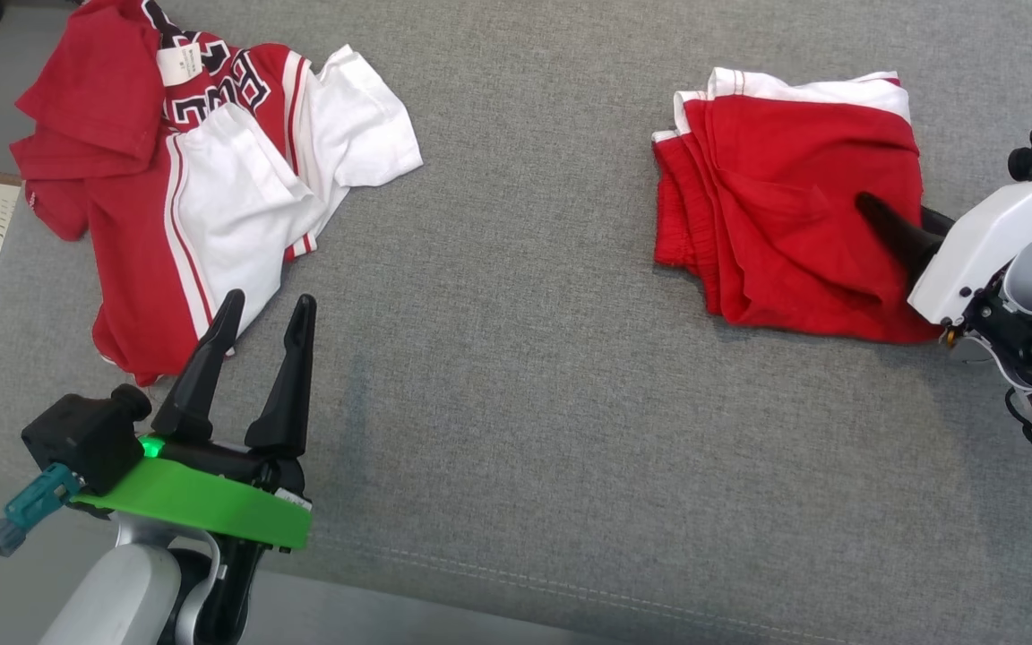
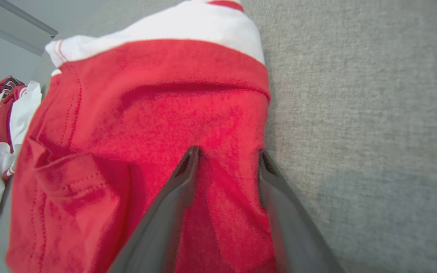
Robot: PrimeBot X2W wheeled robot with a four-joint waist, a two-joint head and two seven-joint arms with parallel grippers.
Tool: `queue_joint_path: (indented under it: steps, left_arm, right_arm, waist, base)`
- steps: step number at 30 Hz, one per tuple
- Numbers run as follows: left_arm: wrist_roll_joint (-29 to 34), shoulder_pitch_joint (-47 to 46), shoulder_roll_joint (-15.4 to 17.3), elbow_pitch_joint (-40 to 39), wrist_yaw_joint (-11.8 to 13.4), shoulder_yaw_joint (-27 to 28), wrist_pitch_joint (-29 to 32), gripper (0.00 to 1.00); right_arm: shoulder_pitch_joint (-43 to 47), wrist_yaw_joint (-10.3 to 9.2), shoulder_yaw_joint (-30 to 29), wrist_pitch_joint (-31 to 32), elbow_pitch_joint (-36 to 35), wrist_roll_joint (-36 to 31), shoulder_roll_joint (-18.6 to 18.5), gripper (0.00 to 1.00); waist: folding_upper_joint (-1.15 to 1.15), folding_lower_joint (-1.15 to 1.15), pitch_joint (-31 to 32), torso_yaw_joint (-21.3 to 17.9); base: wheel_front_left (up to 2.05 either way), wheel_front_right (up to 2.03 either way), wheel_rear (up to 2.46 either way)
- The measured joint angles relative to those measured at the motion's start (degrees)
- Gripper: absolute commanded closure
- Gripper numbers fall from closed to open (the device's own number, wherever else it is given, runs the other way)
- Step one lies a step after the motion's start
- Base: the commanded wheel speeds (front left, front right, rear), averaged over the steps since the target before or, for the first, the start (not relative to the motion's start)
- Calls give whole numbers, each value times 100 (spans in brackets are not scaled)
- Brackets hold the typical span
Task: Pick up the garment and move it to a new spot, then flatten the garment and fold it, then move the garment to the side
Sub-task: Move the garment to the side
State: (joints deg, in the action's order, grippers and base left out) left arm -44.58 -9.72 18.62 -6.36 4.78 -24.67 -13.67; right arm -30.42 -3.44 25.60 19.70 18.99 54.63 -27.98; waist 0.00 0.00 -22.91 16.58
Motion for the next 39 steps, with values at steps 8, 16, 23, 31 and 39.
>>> queue_joint_path:
  steps: [8,16,23,31,39]
  left_arm:
    - [-1,1,-12,22,0,41,-1,0]
    - [2,12,82,-16,3,163,-5,0]
    - [52,66,287,-170,29,222,60,0]
    - [58,66,411,-441,59,283,205,0]
    - [107,56,436,-681,76,288,304,0]
  right_arm:
    - [-43,120,-25,107,102,83,-107,100]
    - [-279,133,-147,325,154,58,-600,100]
    - [-553,-29,-358,560,254,-320,-1499,100]
    - [-794,-130,-510,772,297,-582,-2069,100]
    - [-929,-223,-581,933,314,-845,-2546,100]
  waist:
    - [0,0,12,-61]
    - [0,0,39,-258]
    - [0,0,-18,-541]
    - [0,0,-250,-827]
    - [0,0,-602,-993]
  base:
    - [0,0,0]
    - [0,0,0]
    - [0,0,0]
    - [0,0,0]
    - [0,0,0]
